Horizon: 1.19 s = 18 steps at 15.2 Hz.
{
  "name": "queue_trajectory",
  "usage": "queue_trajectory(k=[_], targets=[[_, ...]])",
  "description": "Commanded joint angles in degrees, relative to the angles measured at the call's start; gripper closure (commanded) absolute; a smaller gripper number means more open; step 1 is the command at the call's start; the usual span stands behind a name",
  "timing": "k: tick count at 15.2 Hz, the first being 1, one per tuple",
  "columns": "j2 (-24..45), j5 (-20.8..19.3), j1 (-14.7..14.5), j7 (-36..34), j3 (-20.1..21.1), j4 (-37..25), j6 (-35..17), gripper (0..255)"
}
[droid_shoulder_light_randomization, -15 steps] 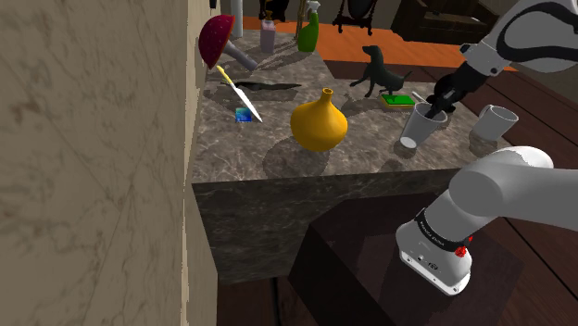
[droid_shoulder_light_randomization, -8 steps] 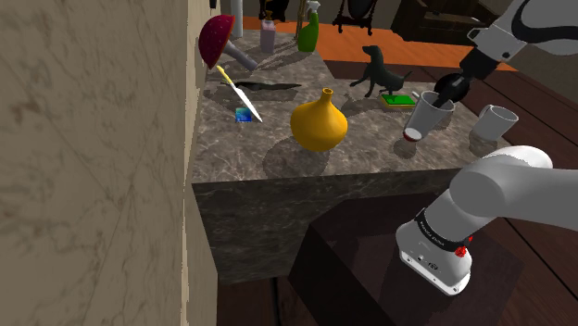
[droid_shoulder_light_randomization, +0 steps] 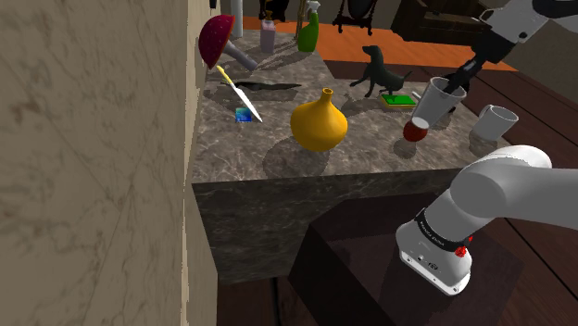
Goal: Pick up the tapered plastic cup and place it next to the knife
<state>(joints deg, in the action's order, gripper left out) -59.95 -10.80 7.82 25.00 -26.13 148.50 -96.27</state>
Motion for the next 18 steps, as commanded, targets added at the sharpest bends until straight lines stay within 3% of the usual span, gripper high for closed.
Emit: queue_trajectory(k=[1, 13, 18], targets=[[0.5, 0.5, -0.4, -0.2, 0.4, -1.6, 1.1, 255], [3.3, 2.8, -2.1, -1.1, 2.7, -12.0, 8.5, 255], [4.9, 6.6, -4.0, -6.1, 7.5, -10.8, 5.7, 255]])
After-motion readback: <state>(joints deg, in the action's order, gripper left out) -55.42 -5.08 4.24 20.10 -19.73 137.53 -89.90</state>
